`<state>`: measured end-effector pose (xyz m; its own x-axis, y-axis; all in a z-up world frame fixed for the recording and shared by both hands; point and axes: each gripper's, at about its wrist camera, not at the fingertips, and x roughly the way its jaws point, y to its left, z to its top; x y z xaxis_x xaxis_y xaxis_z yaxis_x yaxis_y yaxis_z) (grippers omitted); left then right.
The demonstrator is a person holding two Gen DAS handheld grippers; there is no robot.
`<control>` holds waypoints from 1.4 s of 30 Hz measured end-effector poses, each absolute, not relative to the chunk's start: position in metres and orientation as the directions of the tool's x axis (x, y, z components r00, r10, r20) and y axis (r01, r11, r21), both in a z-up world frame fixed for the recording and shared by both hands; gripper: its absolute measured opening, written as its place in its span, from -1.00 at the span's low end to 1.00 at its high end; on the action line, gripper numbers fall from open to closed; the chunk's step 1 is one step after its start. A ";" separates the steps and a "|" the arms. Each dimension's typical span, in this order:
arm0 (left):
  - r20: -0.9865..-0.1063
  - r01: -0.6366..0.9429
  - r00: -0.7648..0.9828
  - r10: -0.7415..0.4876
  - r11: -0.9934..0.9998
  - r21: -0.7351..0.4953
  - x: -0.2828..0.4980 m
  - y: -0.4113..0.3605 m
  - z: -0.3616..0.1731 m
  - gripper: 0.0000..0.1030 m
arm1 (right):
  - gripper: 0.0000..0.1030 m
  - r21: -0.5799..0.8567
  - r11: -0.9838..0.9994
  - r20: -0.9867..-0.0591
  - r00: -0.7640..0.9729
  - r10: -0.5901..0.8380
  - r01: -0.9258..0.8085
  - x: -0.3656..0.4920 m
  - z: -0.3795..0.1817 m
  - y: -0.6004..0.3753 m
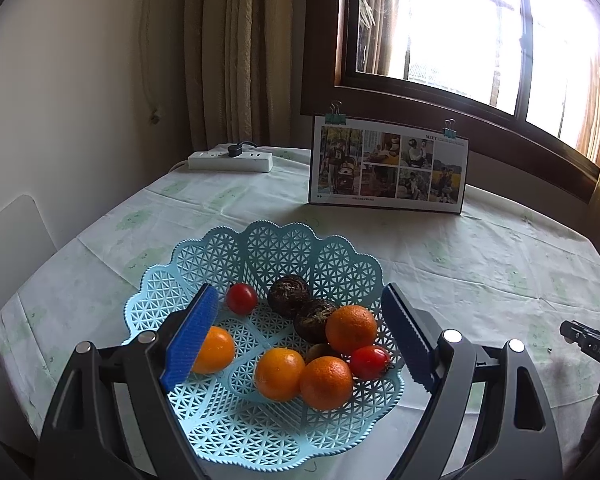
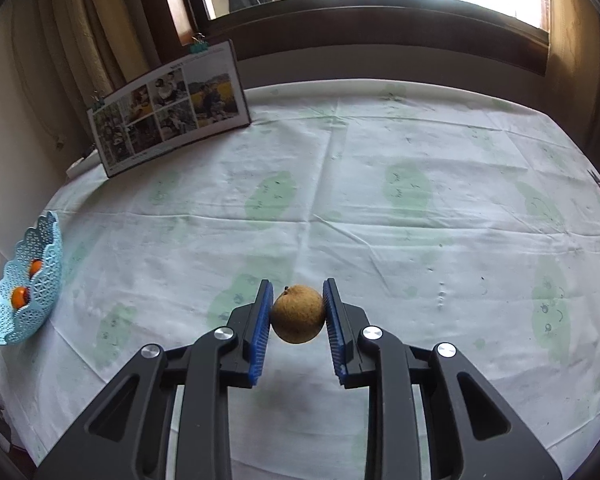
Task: Organize fruits
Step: 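Carry the brown fruit to the basket and open the right tool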
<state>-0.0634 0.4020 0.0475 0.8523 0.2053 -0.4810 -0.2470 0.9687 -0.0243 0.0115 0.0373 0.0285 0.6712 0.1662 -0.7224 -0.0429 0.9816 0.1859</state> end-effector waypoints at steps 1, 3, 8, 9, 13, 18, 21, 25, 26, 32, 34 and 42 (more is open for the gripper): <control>-0.480 -0.248 0.852 0.207 0.968 -0.023 -0.064 0.403 0.048 0.65 | -0.49 0.189 0.980 -0.718 0.674 0.176 -0.054 0.011 0.031 0.041; -0.477 -0.254 0.852 0.215 0.967 -0.018 -0.066 0.405 0.047 0.65 | -0.49 0.195 0.978 -0.709 0.677 0.195 -0.077 0.009 0.037 0.051; -0.479 -0.273 0.847 0.230 0.962 -0.022 -0.073 0.414 0.044 0.65 | -0.49 0.209 0.967 -0.691 0.677 0.253 -0.149 0.007 0.049 0.080; -0.480 -0.279 0.845 0.235 0.960 -0.023 -0.074 0.417 0.044 0.65 | -0.49 0.212 0.963 -0.688 0.675 0.267 -0.165 0.007 0.051 0.087; -0.482 -0.303 0.839 0.253 0.953 -0.025 -0.081 0.428 0.042 0.65 | -0.49 0.219 0.948 -0.678 0.663 0.317 -0.230 0.009 0.058 0.116; -0.488 -0.337 0.828 0.277 0.941 -0.038 -0.091 0.447 0.039 0.65 | -0.49 0.230 0.921 -0.665 0.641 0.384 -0.313 0.011 0.068 0.155; -0.492 -0.357 0.820 0.291 0.933 -0.044 -0.098 0.459 0.037 0.65 | -0.49 0.240 0.896 -0.654 0.620 0.433 -0.374 0.013 0.074 0.185; -0.498 -0.378 0.811 0.307 0.925 -0.046 -0.108 0.472 0.036 0.65 | -0.49 0.243 0.864 -0.642 0.594 0.484 -0.441 0.014 0.080 0.221; -0.498 -0.382 0.810 0.310 0.923 -0.046 -0.110 0.474 0.035 0.65 | -0.49 0.242 0.857 -0.640 0.588 0.494 -0.455 0.014 0.081 0.228; -0.506 -0.404 0.800 0.324 0.913 -0.055 -0.118 0.488 0.032 0.65 | -0.49 0.244 0.813 -0.638 0.544 0.545 -0.529 0.014 0.083 0.275; -0.510 -0.408 0.797 0.325 0.911 -0.057 -0.119 0.490 0.030 0.65 | -0.49 0.243 0.801 -0.638 0.531 0.557 -0.548 0.014 0.083 0.289; -0.520 -0.414 0.789 0.327 0.909 -0.056 -0.120 0.493 0.027 0.65 | -0.48 0.251 0.783 -0.651 0.499 0.572 -0.569 0.018 0.072 0.319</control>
<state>-0.1196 0.4927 0.0271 0.7893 0.3270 -0.5197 -0.4136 0.9087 -0.0565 0.0183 0.3189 0.0724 0.4994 0.5719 -0.6508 -0.5689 0.7830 0.2515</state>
